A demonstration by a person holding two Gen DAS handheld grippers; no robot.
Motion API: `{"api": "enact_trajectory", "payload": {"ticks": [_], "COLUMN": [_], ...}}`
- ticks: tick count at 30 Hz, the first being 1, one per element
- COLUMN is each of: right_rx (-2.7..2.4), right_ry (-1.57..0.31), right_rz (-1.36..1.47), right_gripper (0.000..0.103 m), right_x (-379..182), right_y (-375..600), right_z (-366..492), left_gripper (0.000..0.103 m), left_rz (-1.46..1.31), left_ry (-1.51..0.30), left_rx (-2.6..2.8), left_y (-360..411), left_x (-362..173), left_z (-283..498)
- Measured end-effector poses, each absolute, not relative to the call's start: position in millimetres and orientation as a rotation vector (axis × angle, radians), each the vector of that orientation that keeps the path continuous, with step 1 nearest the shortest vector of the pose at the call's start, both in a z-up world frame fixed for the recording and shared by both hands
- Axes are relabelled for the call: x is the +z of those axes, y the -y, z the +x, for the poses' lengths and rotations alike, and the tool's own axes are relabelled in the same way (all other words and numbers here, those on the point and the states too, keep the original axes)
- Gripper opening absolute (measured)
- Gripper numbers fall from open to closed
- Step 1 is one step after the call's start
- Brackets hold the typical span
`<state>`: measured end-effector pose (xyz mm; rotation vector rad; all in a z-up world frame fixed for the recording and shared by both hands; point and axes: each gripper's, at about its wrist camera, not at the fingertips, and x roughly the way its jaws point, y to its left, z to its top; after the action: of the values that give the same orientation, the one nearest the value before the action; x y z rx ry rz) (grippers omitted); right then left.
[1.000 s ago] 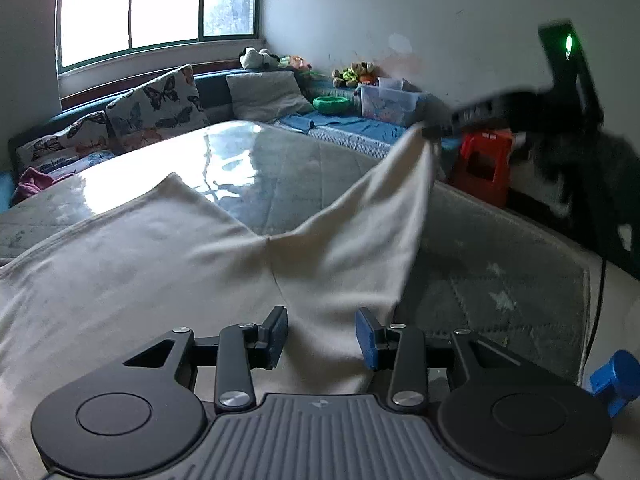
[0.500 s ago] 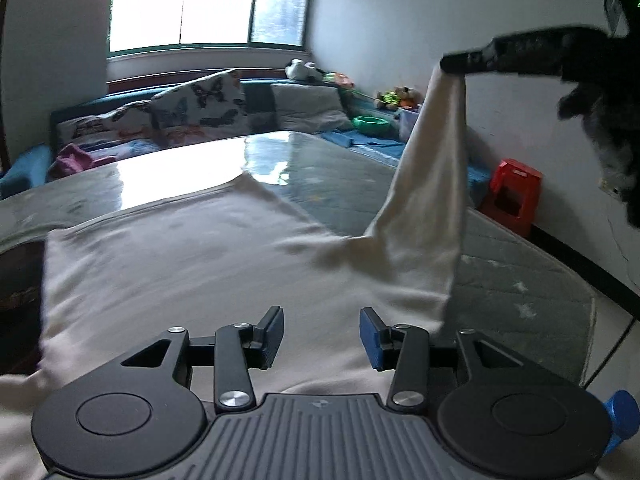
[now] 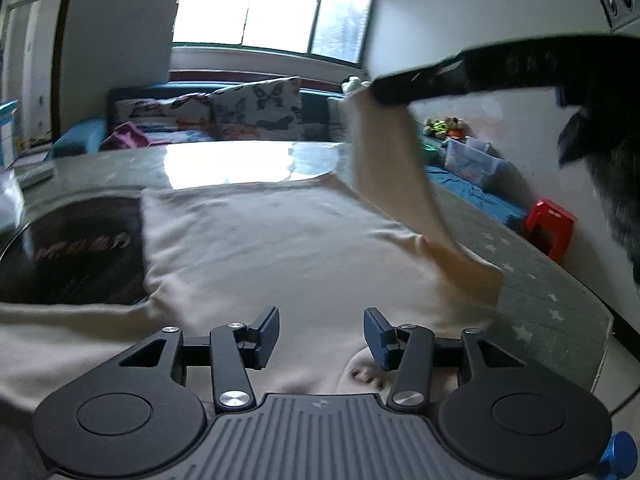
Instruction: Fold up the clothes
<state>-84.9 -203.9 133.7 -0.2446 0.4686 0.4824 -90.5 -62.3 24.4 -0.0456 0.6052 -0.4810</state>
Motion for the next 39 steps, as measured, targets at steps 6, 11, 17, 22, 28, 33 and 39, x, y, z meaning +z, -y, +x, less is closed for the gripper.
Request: {"api": "enact_trajectory", "payload": {"ticks": [6,11,17,22,28,33,39], "right_rx": [0.616,0.685,0.625,0.472,0.335,0.312,0.317], "right_ry": [-0.592,-0.638,-0.637,-0.692,-0.740,-0.736,-0.733], "right_rz": [-0.276,-0.300,-0.303,-0.263,-0.150,-0.085,-0.075], "right_gripper": [0.006,0.018,0.036,0.037,0.035,0.035,0.023], "right_x": [91,76,85,77,55,47,37], "right_y": [160,146,177,237,293,315,317], "right_z": [-85,-96,-104,-109,-120,-124,-118], "left_gripper": [0.050,0.050,0.050,0.049,0.047,0.033,0.008], "left_rz": [-0.096,-0.108,-0.117,-0.129,-0.104,-0.080,-0.051], "left_ry": [-0.630,-0.627,-0.619,-0.594,-0.601,-0.631,-0.635], "left_rx": [-0.428,-0.417,-0.393,-0.364,-0.350,-0.334,-0.313], "left_y": [40,33,20,11,18,25,33], "left_x": [16,17,22,32,32,24,22], "left_z": [-96,-100,-106,-110,-99,-92,-92]}}
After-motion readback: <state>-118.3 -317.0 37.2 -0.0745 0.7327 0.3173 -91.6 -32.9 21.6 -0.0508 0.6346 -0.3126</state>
